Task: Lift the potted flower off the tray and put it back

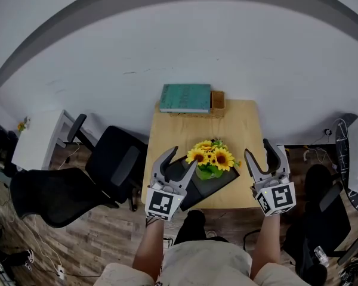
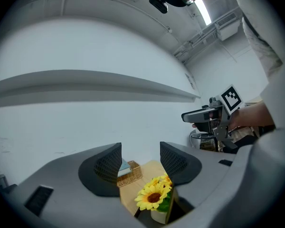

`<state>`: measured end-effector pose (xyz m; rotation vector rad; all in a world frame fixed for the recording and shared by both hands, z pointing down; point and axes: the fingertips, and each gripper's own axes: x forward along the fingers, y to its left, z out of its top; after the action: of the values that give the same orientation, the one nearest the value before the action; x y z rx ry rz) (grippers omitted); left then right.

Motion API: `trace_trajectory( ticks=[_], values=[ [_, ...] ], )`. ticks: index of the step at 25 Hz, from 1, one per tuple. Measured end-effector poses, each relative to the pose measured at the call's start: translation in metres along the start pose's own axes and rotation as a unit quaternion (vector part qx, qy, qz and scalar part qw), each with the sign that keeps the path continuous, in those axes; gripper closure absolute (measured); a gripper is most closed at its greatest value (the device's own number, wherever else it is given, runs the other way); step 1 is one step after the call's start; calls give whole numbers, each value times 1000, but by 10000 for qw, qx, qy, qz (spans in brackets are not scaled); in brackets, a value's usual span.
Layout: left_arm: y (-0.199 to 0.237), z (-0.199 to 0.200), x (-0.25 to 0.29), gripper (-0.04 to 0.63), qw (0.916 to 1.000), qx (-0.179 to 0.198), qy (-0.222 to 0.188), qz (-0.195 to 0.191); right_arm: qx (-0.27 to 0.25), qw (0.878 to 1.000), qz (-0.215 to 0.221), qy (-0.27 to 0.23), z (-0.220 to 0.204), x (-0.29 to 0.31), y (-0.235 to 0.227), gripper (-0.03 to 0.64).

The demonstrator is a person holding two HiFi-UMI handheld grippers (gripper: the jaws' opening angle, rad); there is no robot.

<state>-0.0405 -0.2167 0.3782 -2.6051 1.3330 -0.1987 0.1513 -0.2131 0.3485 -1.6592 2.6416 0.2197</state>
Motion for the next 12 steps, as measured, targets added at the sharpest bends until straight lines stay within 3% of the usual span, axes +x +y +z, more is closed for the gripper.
trace_trajectory(
  ticks=[12],
  values=[
    [-10,-37,-6,356,9993,-163,337,-56,158,9987,154,461,-40,1,12,359]
  ],
)
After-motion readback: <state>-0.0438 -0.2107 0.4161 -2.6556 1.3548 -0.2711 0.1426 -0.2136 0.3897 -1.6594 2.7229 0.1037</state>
